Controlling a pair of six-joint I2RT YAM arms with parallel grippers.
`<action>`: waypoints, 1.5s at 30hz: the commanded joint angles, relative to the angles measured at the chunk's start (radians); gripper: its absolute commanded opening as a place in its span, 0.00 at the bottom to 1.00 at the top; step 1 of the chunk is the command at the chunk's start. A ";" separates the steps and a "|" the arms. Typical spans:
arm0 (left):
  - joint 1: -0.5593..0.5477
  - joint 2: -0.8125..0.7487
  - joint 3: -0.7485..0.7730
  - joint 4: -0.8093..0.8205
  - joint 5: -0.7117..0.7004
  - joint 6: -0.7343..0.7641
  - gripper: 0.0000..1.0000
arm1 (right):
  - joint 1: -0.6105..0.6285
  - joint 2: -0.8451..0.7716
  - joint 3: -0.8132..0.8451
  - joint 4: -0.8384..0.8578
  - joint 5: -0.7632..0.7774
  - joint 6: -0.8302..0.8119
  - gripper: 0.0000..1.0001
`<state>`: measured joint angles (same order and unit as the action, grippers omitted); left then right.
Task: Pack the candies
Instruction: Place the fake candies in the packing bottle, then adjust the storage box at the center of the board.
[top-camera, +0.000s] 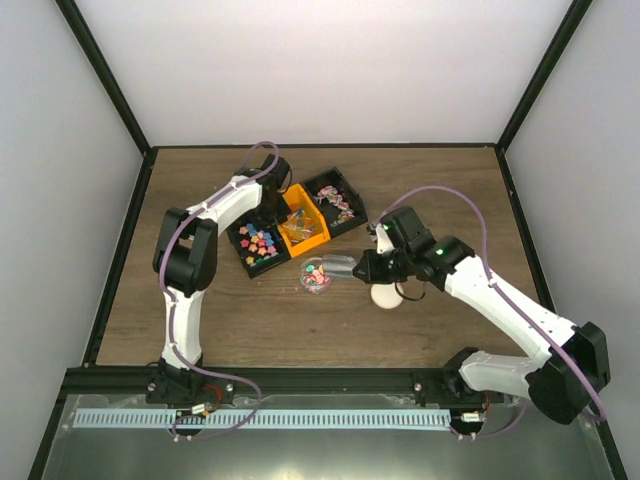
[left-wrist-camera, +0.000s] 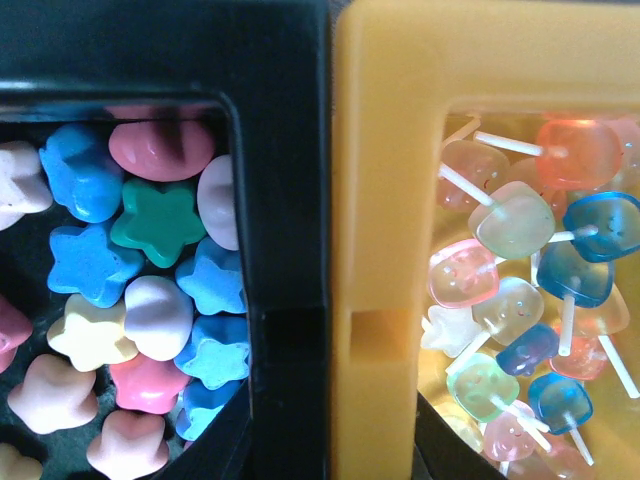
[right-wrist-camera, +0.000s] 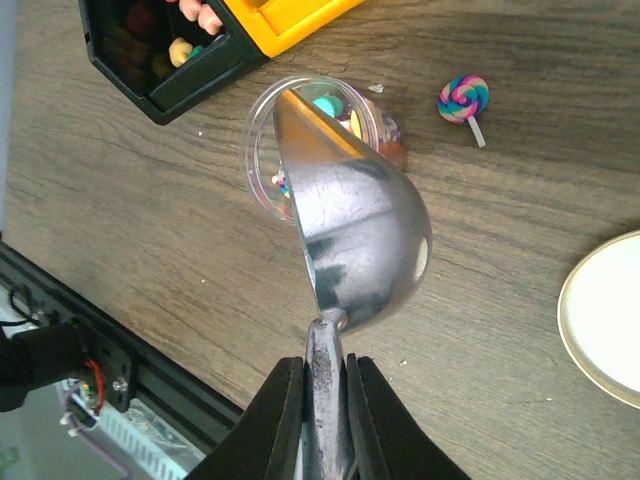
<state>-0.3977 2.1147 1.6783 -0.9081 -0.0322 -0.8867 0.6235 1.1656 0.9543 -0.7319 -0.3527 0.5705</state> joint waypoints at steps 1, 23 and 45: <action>0.010 0.058 -0.054 0.091 0.118 0.001 0.04 | 0.088 0.037 0.113 -0.095 0.175 -0.030 0.01; 0.025 0.060 -0.031 0.041 0.094 0.156 0.04 | -0.492 -0.075 -0.178 0.556 -0.390 0.347 0.01; 0.030 0.082 -0.022 0.080 0.198 0.040 0.04 | -0.287 0.271 0.207 0.401 -0.224 0.313 0.01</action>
<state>-0.3714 2.1452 1.7287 -0.9398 0.0010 -0.7128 0.2386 1.3972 0.9783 -0.1028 -0.7258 0.9627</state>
